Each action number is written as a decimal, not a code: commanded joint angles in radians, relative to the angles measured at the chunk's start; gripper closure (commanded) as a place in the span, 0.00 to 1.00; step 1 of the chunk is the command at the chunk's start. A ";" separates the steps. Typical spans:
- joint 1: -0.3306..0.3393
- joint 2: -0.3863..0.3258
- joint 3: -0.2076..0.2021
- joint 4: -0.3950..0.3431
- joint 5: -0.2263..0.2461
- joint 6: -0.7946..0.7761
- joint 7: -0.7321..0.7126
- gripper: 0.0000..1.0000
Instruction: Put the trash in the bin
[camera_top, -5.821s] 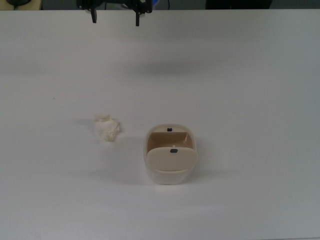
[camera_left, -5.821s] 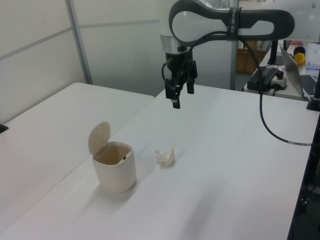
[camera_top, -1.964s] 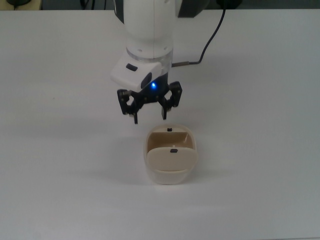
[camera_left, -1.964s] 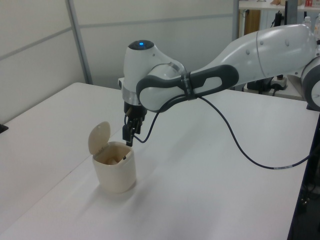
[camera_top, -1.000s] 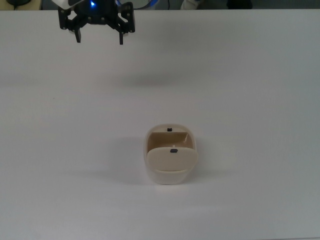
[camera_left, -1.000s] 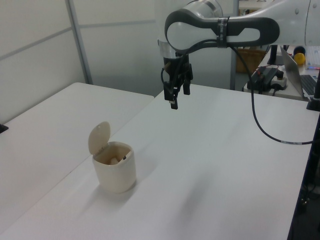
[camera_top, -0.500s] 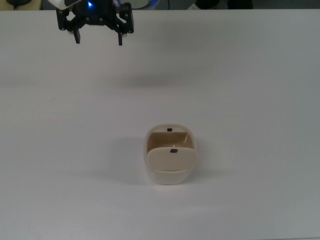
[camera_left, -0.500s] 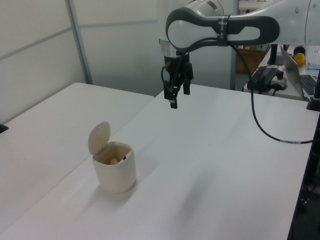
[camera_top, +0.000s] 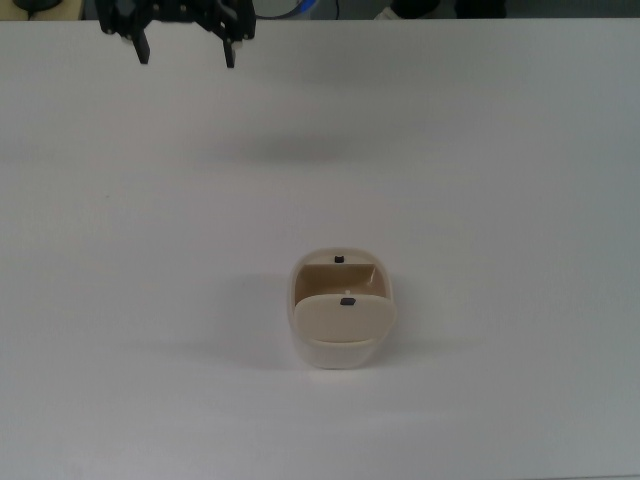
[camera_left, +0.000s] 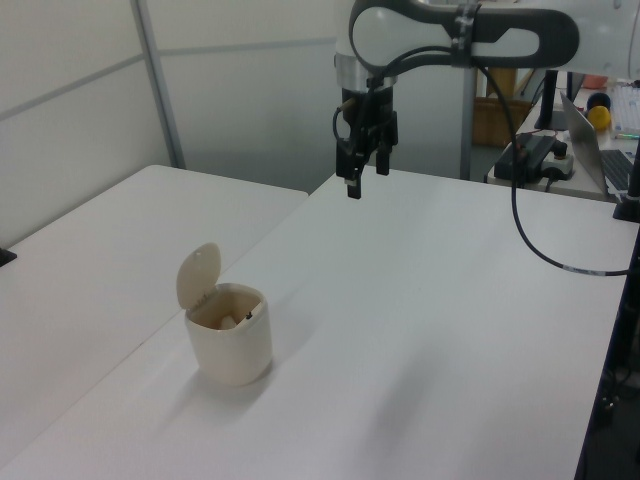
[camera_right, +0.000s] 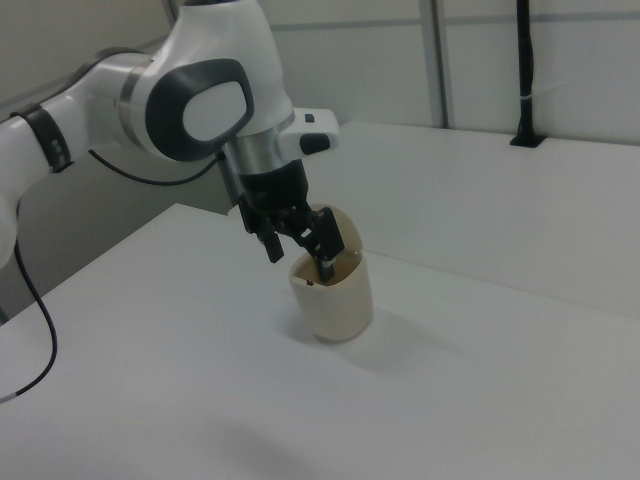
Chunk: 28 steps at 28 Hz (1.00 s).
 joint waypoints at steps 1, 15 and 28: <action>-0.008 -0.054 0.001 -0.049 0.029 -0.049 0.075 0.00; 0.037 -0.043 -0.002 -0.049 0.038 -0.033 0.050 0.00; 0.142 -0.052 -0.073 -0.054 0.034 -0.007 0.036 0.00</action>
